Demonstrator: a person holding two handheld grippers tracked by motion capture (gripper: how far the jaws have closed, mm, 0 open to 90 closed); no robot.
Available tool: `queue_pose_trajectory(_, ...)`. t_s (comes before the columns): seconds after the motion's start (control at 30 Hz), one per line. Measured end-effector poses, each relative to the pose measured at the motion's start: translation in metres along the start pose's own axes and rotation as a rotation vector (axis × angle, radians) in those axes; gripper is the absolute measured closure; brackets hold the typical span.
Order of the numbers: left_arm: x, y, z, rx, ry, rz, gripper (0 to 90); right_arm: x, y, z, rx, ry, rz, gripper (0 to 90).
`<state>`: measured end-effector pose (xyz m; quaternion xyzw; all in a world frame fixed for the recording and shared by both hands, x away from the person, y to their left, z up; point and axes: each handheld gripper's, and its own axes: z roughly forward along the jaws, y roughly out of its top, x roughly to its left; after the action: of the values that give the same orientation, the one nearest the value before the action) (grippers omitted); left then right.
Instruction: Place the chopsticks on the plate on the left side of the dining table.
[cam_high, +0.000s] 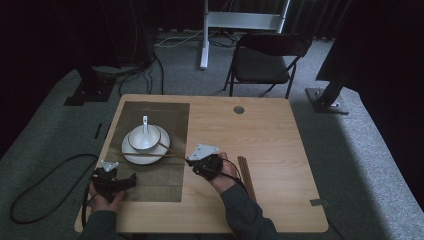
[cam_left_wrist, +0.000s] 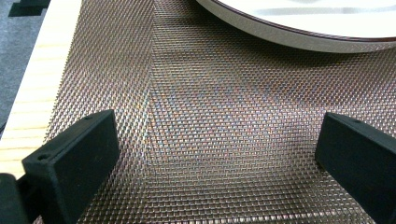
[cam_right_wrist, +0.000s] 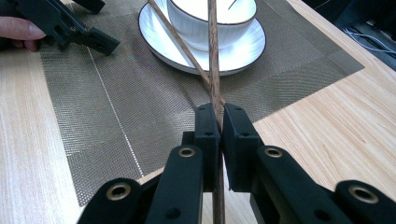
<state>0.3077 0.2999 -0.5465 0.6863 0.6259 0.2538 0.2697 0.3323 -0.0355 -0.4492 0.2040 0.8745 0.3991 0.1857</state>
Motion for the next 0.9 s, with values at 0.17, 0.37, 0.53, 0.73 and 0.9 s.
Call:
queue_pose_trajectory(0.17,0.0,0.0,0.0,0.0,0.0,0.0,0.1,0.003,0.004,0.004,0.006,0.012,-0.017,85.1)
queue_pose_trajectory(0.37,0.0,0.0,0.0,0.0,0.0,0.0,0.1,0.007,0.009,0.008,0.007,0.024,-0.036,85.1)
queue_pose_trajectory(0.53,0.0,0.0,0.0,0.0,0.0,0.0,0.1,0.009,0.012,0.012,0.011,0.032,-0.047,85.1)
queue_pose_trajectory(0.73,0.0,0.0,0.0,0.0,0.0,0.0,0.1,0.009,0.015,0.015,0.014,0.04,-0.052,85.1)
queue_pose_trajectory(0.9,0.0,0.0,0.0,0.0,0.0,0.0,0.1,0.011,0.018,0.019,0.013,0.048,-0.059,85.1)
